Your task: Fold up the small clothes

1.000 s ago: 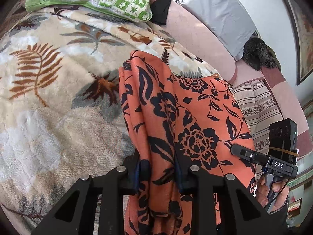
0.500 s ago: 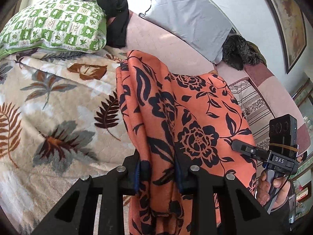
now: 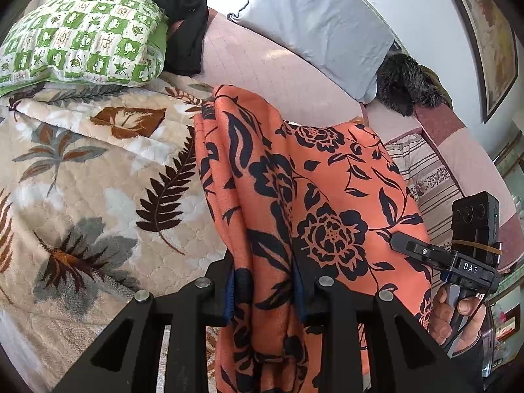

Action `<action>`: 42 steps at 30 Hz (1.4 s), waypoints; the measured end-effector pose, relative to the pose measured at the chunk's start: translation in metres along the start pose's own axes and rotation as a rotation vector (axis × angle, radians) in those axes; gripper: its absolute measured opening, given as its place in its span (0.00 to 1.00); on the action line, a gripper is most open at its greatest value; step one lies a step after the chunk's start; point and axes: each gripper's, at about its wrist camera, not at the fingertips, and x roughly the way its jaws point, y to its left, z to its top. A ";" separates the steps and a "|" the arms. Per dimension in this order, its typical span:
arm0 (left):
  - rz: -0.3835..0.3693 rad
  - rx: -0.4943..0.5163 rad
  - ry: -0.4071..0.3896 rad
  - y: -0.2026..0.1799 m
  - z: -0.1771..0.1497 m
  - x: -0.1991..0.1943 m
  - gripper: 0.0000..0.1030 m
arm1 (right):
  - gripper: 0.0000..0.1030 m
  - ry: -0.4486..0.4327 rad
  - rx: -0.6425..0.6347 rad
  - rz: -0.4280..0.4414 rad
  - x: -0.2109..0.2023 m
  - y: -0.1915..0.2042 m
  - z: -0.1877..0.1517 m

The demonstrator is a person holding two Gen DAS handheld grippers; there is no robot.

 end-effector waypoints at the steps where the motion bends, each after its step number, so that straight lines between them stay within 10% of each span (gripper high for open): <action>1: 0.001 0.001 0.005 -0.001 0.001 0.004 0.28 | 0.36 0.000 0.004 0.000 0.002 -0.003 0.000; 18: 0.100 0.022 0.179 0.006 -0.025 0.105 0.32 | 0.38 0.070 0.194 0.007 0.047 -0.119 -0.027; 22: 0.138 -0.001 0.164 0.019 -0.036 0.097 0.56 | 0.55 0.106 0.239 -0.112 0.055 -0.144 -0.044; 30: 0.192 0.133 0.051 -0.019 -0.042 0.056 0.57 | 0.60 -0.037 0.131 -0.181 0.007 -0.100 -0.037; 36: 0.326 0.180 0.212 -0.026 -0.062 0.107 0.68 | 0.73 0.031 0.175 -0.095 0.038 -0.098 -0.044; 42: 0.374 0.172 0.175 -0.028 -0.063 0.090 0.69 | 0.74 0.011 0.171 -0.131 0.032 -0.086 -0.051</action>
